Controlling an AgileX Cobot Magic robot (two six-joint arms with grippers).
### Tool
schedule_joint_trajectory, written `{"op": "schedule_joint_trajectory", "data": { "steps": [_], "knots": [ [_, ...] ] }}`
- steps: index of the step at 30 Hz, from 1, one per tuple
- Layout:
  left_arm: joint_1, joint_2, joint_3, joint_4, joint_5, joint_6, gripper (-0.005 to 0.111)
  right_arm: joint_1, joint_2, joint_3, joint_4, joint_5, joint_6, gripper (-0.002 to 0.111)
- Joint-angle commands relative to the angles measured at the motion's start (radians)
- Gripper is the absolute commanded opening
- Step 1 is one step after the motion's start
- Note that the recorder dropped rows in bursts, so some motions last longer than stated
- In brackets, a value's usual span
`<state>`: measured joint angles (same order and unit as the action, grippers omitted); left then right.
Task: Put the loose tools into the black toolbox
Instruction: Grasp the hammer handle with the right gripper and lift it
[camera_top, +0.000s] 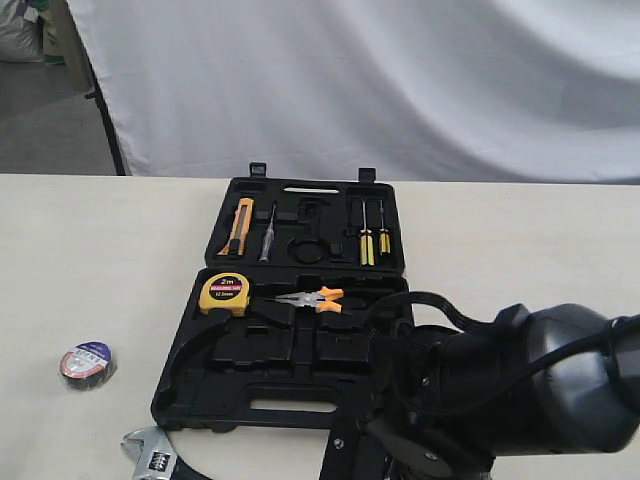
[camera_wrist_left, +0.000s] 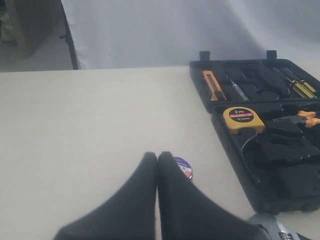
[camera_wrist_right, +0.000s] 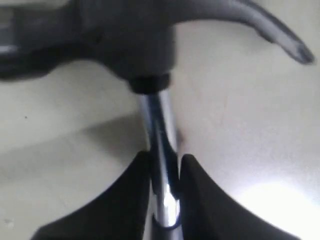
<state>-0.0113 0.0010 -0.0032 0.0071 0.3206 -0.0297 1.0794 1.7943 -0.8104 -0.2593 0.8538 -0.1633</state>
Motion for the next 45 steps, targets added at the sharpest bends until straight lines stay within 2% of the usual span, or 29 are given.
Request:
{"op": "schedule_joint_trajectory", "data": {
  "steps": [1, 8, 17, 25, 27, 29, 32, 35, 39, 42, 45],
  "knots": [
    [-0.007, -0.001, 0.003, -0.001, 0.001, -0.001, 0.0, -0.007, 0.032, 0.011, -0.005, 0.011, -0.042, 0.0],
    [-0.007, -0.001, 0.003, -0.001, -0.001, -0.001, 0.0, -0.007, -0.011, -0.035, -0.028, 0.091, -0.04, 0.0],
    [-0.007, -0.001, 0.003, -0.001, -0.001, -0.001, 0.0, -0.007, -0.199, -0.037, -0.03, 0.072, -0.04, 0.0],
    [-0.007, -0.001, 0.003, -0.001, -0.001, -0.001, 0.0, -0.007, -0.266, -0.037, -0.054, 0.021, -0.064, 0.0],
    [-0.007, -0.001, 0.003, -0.001, -0.001, -0.001, 0.0, -0.029, -0.266, -0.038, -0.056, -0.041, -0.131, 0.0],
    [-0.007, -0.001, 0.003, -0.001, -0.001, -0.001, 0.0, -0.102, -0.264, -0.059, -0.029, -0.085, -0.173, 0.0],
    [-0.007, -0.001, 0.003, -0.001, -0.001, -0.001, 0.0, -0.242, -0.252, -0.153, 0.228, -0.087, -0.452, 0.0],
    [-0.007, -0.001, 0.003, -0.001, -0.001, -0.001, 0.0, -0.287, -0.147, -0.291, 0.39, -0.078, -0.71, 0.0],
    [-0.007, -0.001, 0.003, -0.001, -0.001, -0.001, 0.0, -0.287, 0.014, -0.442, 0.39, -0.014, -0.757, 0.0],
    [-0.007, -0.001, 0.003, -0.001, -0.001, -0.001, 0.0, -0.284, 0.214, -0.69, 0.4, 0.122, -0.762, 0.0],
    [-0.007, -0.001, 0.003, -0.001, -0.001, -0.001, 0.0, -0.27, 0.325, -0.841, 0.41, 0.195, -0.805, 0.0]
  ]
}}
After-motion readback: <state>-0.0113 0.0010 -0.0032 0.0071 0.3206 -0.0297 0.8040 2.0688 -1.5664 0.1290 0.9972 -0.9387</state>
